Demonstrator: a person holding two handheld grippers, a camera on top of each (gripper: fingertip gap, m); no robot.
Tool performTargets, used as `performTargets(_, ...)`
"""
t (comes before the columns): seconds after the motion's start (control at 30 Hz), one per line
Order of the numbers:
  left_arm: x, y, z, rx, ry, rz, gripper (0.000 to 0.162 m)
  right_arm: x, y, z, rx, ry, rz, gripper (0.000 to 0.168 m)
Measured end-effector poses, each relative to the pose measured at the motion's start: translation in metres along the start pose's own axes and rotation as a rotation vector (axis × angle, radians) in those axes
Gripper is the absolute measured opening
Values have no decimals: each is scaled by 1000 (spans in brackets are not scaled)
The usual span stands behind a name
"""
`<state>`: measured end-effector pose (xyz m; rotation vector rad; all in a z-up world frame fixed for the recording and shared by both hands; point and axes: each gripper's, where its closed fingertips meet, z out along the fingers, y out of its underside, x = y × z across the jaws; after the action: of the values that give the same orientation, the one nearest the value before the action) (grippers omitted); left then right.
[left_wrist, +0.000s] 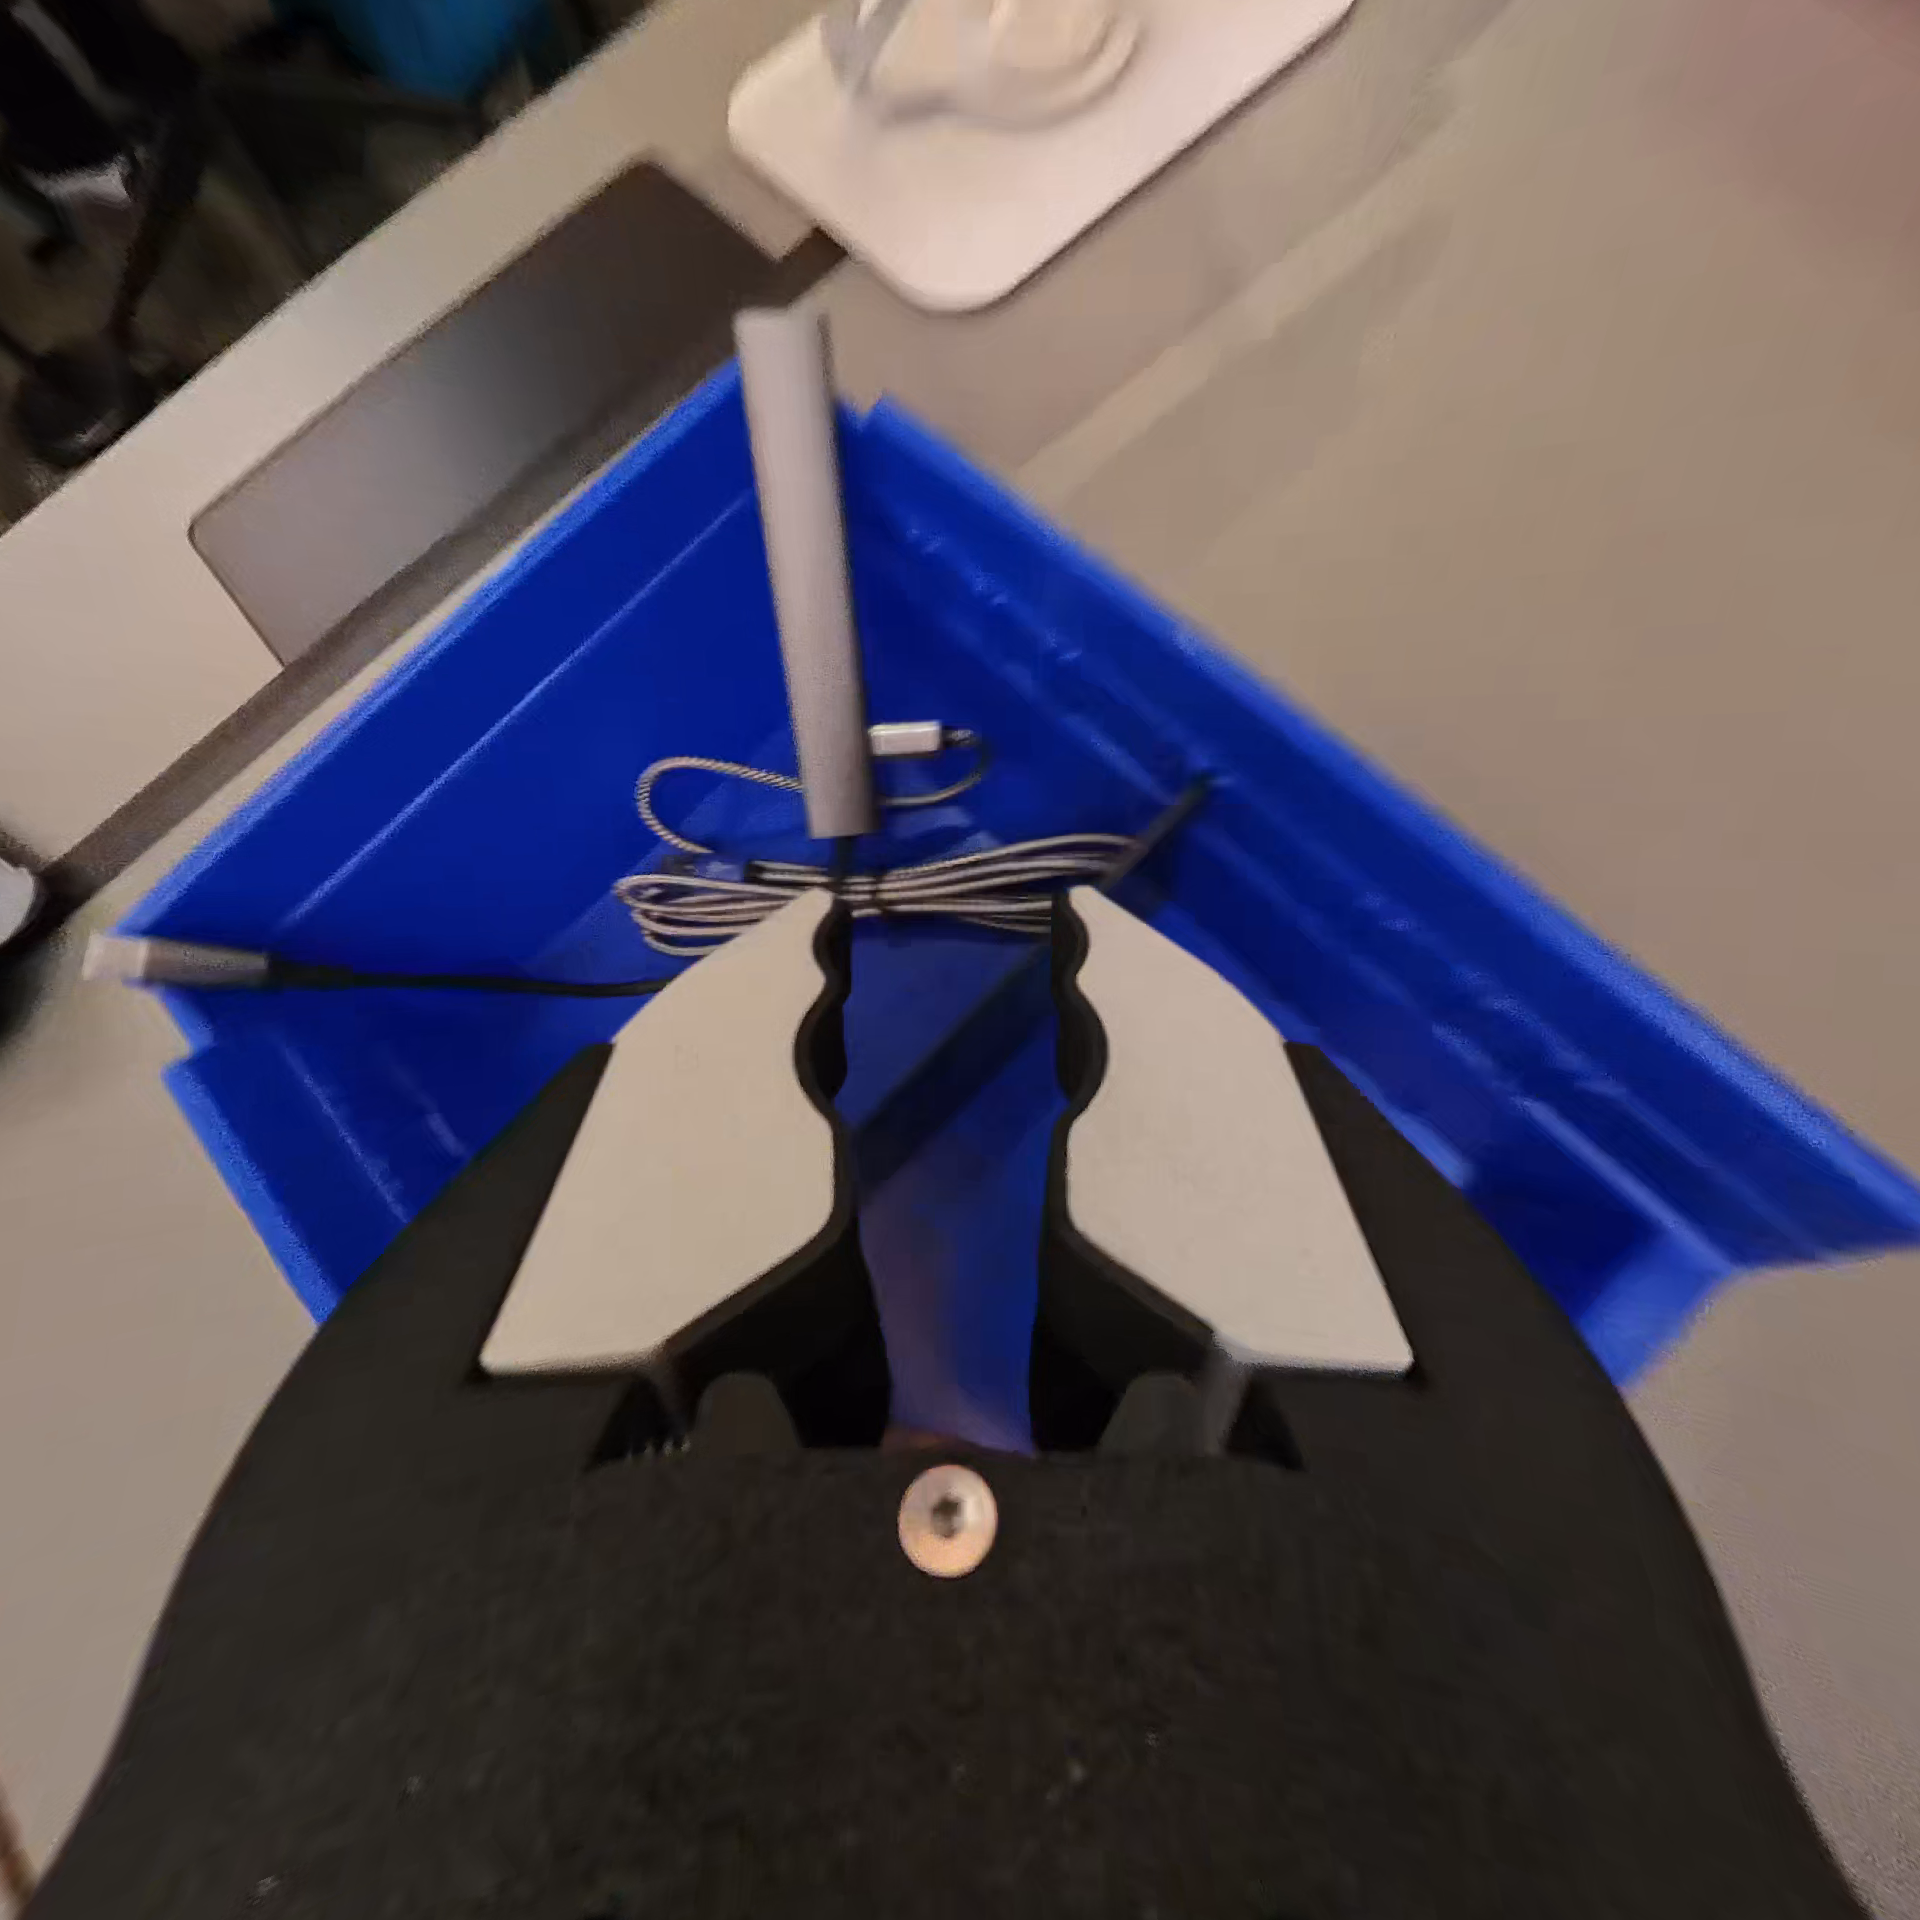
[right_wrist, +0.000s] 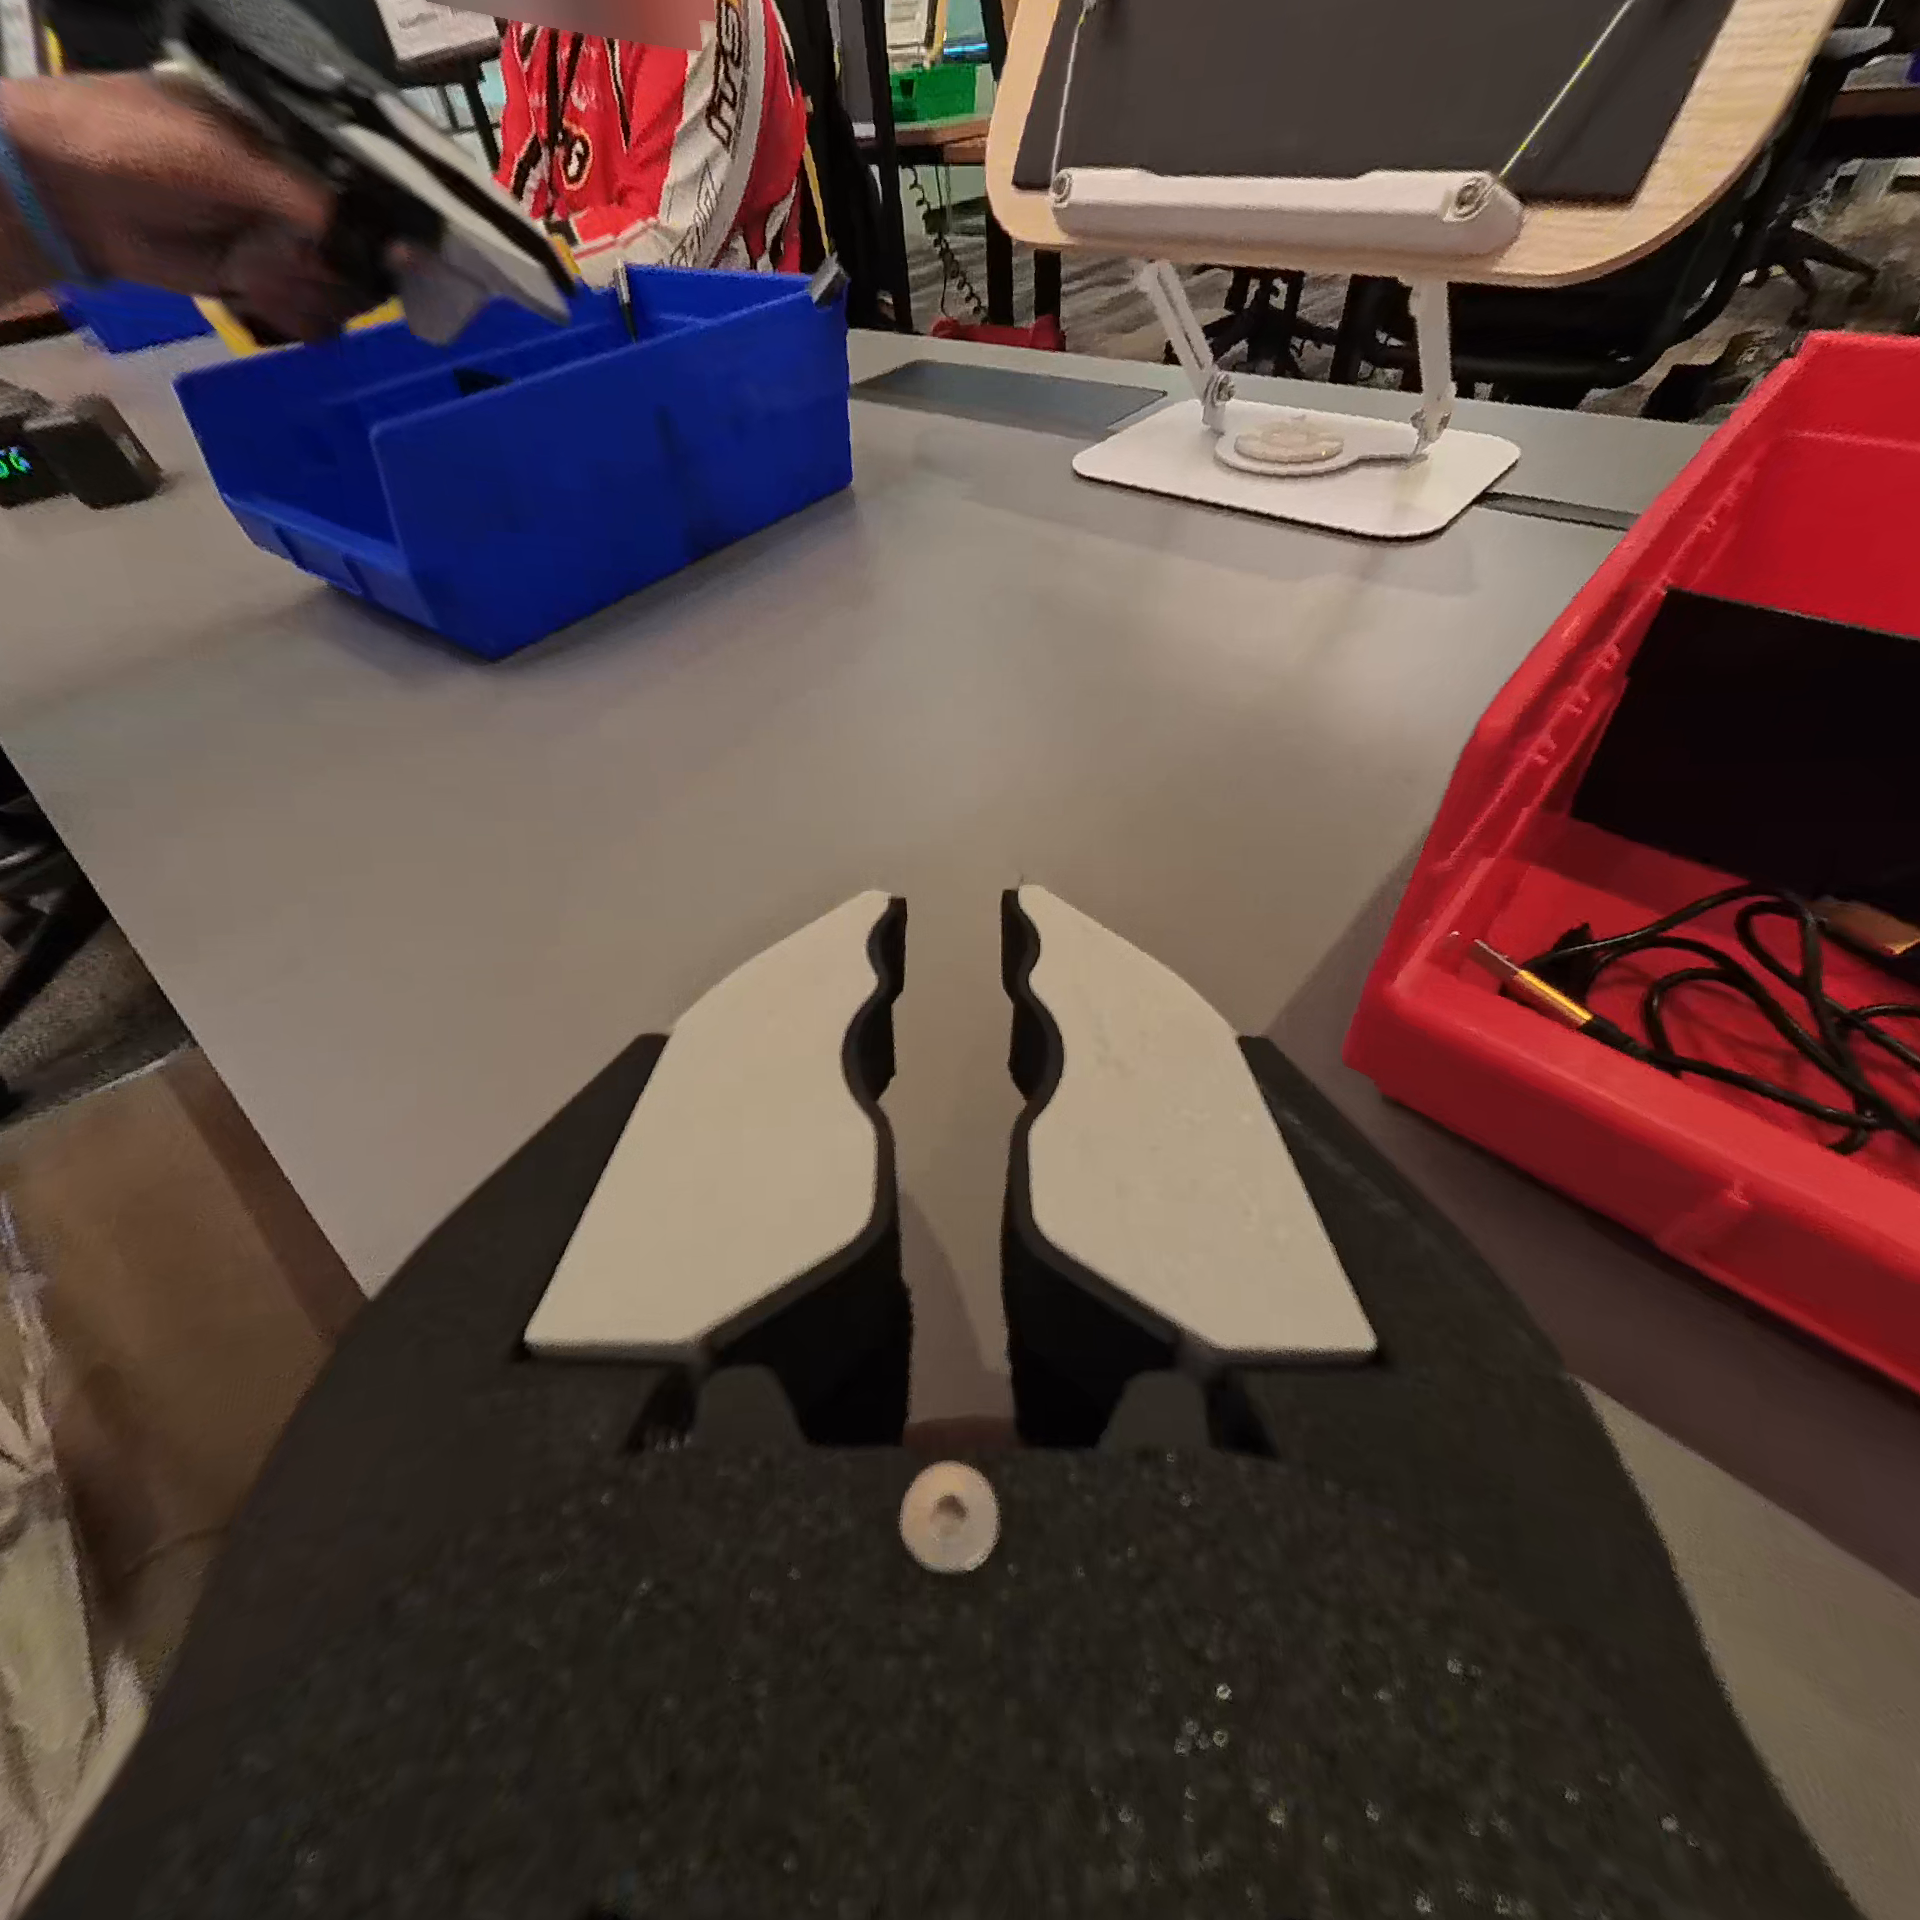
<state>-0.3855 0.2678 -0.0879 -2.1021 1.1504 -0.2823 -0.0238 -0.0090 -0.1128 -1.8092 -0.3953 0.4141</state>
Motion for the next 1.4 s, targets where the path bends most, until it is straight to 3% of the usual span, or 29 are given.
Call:
performTargets(0.1, -19, 6, 43, -136, 32, 62, 39, -2, 1, 1, -3, -12, 8, 17)
performTargets(0.17, -12, 0, 60, -166, 160, 45, 58, -2, 3, 2, -7, -21, 20, 17)
performTargets(0.23, -14, -6, 69, -195, 213, 41, 58, 0, 4, 2, -9, -23, 34, 17)
performTargets(0.27, -22, -6, 74, -219, 185, 77, 49, 1, 4, 1, -6, -24, 41, 17)
performTargets(0.4, -27, -3, 83, -282, 239, 77, 49, 4, 3, 0, 6, -30, 73, 17)
performTargets(0.53, -26, 23, 99, -384, 268, 115, 48, 5, 2, 0, 18, -40, 102, 17)
performTargets(0.6, -24, 27, 105, -377, 272, 144, 28, 4, 1, 0, 21, -51, 118, 17)
performTargets(0.67, -25, 16, 103, -282, 257, 140, 23, 2, 1, 0, 22, -59, 122, 16)
performTargets(0.83, -36, -26, 56, -40, 222, 61, 22, 0, 1, 1, 19, -63, 116, 16)
performTargets(1.07, -43, -143, -90, 499, 248, -122, 18, -16, -2, 4, 16, -107, 99, 16)
performTargets(1.17, -8, -182, -135, 630, 333, -135, 16, -23, -4, 4, 13, -116, 69, 16)
performTargets(1.4, 137, -247, -196, 797, 776, -94, 10, -34, -10, -4, 31, -132, 36, 16)
